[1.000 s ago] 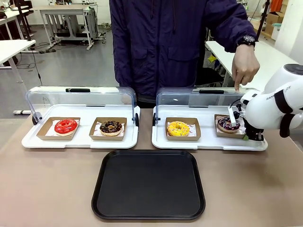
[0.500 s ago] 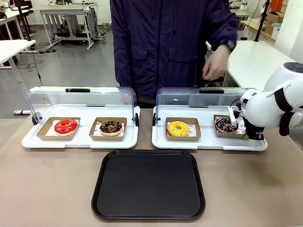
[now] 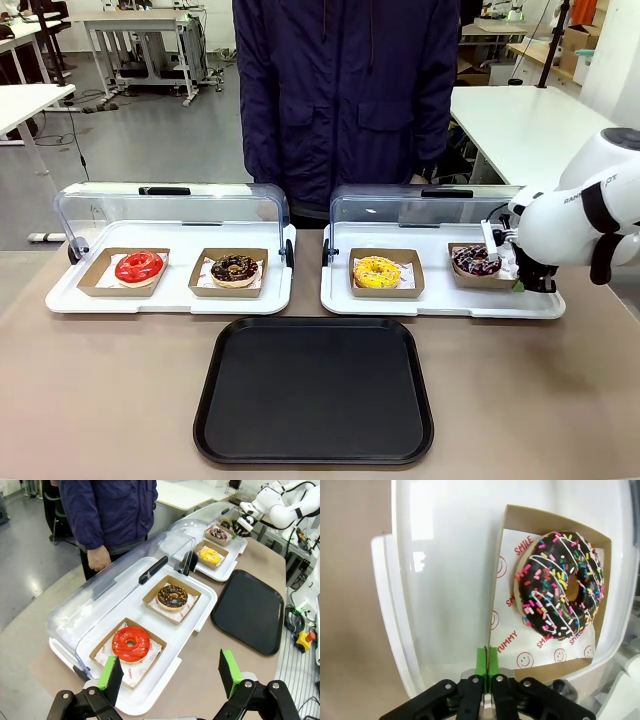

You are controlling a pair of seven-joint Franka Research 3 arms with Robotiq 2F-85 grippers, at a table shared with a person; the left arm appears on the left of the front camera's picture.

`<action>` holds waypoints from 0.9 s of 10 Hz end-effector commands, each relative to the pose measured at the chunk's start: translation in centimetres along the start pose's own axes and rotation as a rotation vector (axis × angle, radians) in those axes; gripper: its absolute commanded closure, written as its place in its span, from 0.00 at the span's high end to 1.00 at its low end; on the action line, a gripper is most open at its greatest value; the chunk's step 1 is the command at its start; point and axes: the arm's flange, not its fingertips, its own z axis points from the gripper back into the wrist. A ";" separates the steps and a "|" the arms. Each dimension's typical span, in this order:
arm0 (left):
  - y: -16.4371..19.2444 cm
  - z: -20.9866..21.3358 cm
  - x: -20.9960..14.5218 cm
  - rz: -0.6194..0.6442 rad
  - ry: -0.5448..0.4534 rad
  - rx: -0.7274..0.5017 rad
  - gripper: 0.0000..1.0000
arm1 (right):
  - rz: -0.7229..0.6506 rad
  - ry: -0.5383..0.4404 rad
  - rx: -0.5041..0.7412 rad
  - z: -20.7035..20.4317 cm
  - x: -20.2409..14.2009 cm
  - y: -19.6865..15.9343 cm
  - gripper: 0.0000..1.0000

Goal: Move the fourth donut from the left to the tray.
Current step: Pick up the Paper togo box containing the Donut indicated by the person and place it on the Handle tray.

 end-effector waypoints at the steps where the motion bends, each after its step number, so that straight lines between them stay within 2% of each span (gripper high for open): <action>1: 0.0 -0.1 0.0 -0.010 -0.024 -0.005 1.00 | -0.059 -0.027 -0.014 3.8 1.3 1.3 0.02; 6: 0.0 -0.1 0.0 -0.010 -0.024 -0.005 1.00 | -0.102 -0.021 -0.024 9.9 4.5 4.2 0.02; 9: 0.0 -0.1 0.0 -0.010 -0.024 -0.005 1.00 | -0.156 -0.046 -0.015 12.9 7.9 8.0 0.02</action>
